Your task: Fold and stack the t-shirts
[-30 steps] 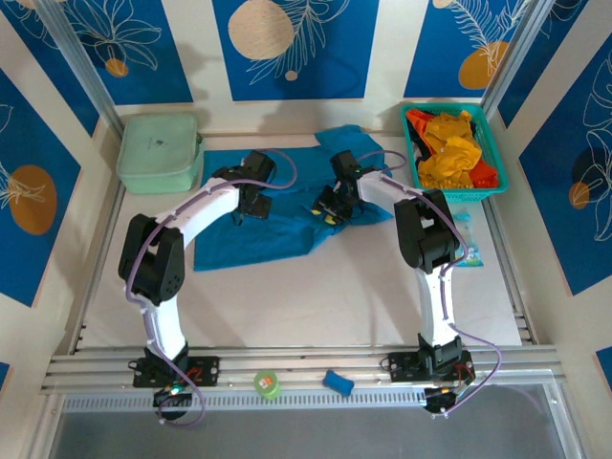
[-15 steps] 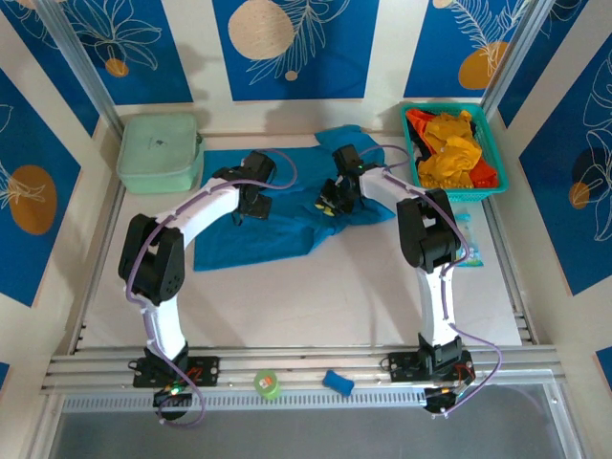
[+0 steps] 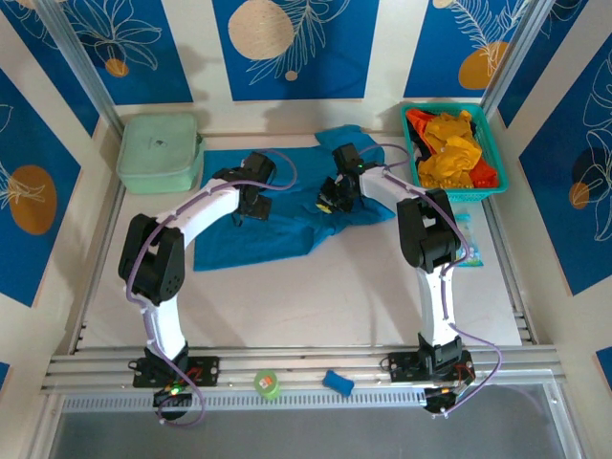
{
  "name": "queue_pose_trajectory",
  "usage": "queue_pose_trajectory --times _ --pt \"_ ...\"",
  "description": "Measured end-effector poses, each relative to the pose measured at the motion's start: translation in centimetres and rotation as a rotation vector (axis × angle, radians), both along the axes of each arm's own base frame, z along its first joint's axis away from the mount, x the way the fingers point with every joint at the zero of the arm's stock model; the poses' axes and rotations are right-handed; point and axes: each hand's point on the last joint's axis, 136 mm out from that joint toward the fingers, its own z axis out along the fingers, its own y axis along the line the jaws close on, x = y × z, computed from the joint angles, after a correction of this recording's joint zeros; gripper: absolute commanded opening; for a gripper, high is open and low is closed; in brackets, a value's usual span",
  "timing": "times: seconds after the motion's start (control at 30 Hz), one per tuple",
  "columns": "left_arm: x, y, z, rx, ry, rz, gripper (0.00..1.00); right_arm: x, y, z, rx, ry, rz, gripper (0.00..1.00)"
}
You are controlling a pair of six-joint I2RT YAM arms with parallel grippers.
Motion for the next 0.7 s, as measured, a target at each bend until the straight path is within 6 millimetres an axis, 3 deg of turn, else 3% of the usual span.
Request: queue_pose_trajectory --times 0.37,0.43,0.53,0.63,0.7 --pt "0.0 0.0 0.2 -0.002 -0.004 0.000 0.94 -0.9 -1.0 0.2 -0.041 -0.004 -0.001 0.00" --pt "-0.1 0.0 0.7 -0.007 -0.013 0.000 0.93 -2.2 -2.1 1.2 -0.073 -0.015 0.002 0.00" --pt "-0.3 0.1 2.0 -0.020 -0.037 -0.001 0.92 -4.6 -3.9 4.3 -0.114 -0.062 0.003 0.00" --pt "-1.1 0.5 3.5 -0.031 -0.057 -0.002 0.92 -7.5 -6.2 7.7 -0.156 -0.129 -0.001 0.00" --pt "-1.8 0.7 4.4 -0.039 -0.068 -0.001 0.92 -9.9 -7.6 8.9 -0.187 -0.149 -0.003 0.00"
